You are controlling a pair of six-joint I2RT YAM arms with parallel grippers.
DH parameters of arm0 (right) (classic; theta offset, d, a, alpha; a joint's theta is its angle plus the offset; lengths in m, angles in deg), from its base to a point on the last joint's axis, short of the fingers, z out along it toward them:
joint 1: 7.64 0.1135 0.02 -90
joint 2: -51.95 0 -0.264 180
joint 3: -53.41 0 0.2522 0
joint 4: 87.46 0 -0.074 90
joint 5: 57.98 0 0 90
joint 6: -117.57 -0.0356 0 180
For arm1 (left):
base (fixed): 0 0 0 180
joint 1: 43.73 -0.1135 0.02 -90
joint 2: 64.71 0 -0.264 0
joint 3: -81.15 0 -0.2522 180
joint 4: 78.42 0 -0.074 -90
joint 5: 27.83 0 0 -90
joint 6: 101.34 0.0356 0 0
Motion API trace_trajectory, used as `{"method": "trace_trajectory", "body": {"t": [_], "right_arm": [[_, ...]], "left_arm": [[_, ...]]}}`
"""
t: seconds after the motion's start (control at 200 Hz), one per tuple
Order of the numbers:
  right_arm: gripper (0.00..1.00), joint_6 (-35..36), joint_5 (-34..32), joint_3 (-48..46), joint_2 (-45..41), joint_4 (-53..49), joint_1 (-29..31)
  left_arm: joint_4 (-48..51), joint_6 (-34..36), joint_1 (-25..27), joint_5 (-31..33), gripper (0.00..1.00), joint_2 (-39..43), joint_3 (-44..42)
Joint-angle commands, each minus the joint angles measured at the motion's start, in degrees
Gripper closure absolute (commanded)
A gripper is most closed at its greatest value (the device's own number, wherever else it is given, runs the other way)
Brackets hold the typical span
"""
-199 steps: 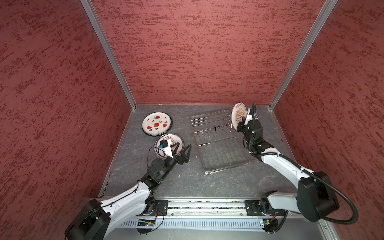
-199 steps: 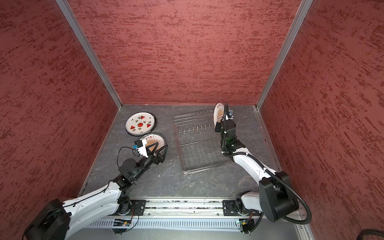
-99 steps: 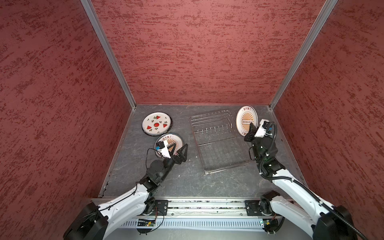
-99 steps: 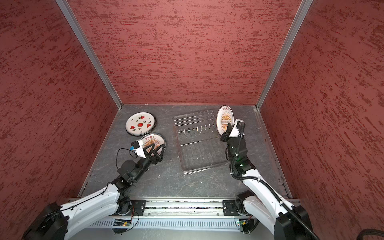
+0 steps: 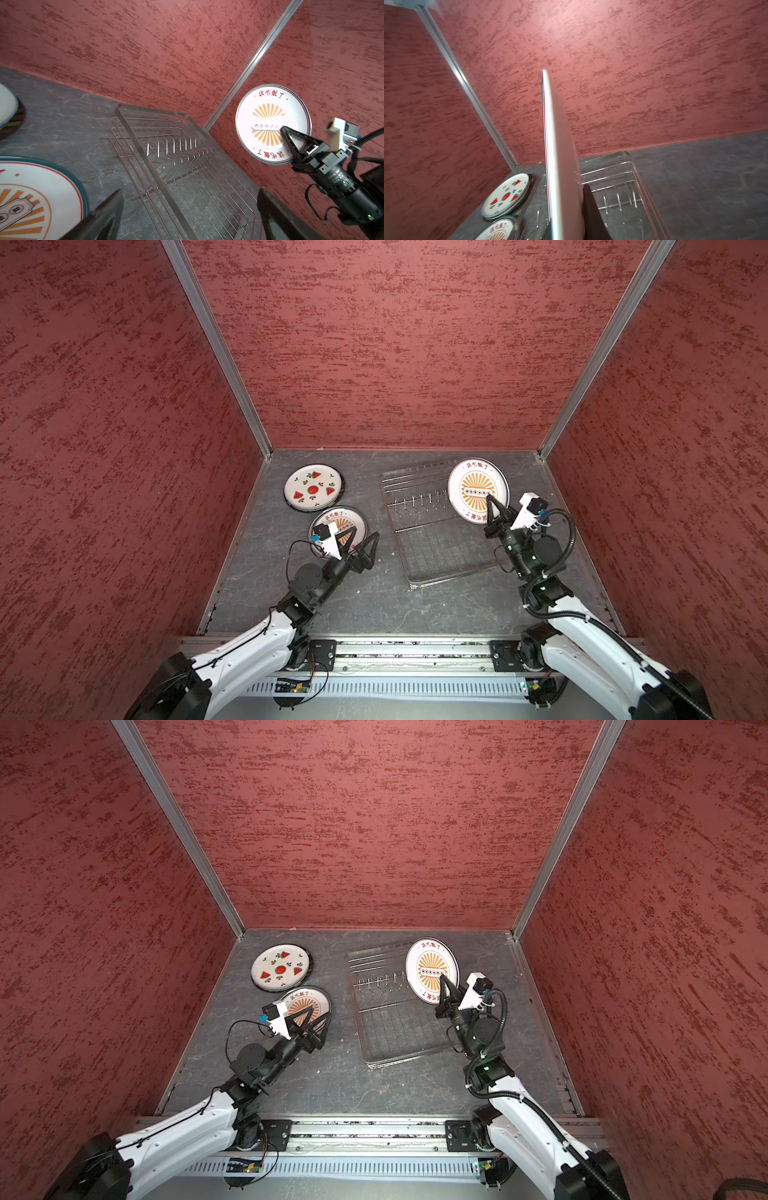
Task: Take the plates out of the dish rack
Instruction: 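Lift the sunburst plate out of the rack toward the left gripper, then grasp the plate rim with the left gripper while the right gripper holds it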
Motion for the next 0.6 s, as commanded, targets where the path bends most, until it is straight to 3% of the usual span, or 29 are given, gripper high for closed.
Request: {"method": "trace_trajectory", "body": {"t": [0.0, 0.321, 0.596], "right_arm": [[0.94, -2.72, 10.75, 0.22, 0.51, 8.39, 0.24], [0.95, -6.37, 34.89, 3.13, 9.97, 16.81, 0.31], [0.95, -8.02, 42.26, 4.74, 15.56, 21.27, 0.99]], "left_arm": [[-4.59, 2.13, -0.43, -7.28, 0.01, 0.37, -0.82], [-11.54, 3.11, -1.31, -18.9, 0.0, -2.05, -1.15], [-18.48, 3.56, -1.44, -20.93, 0.0, -10.76, 0.68]]}}
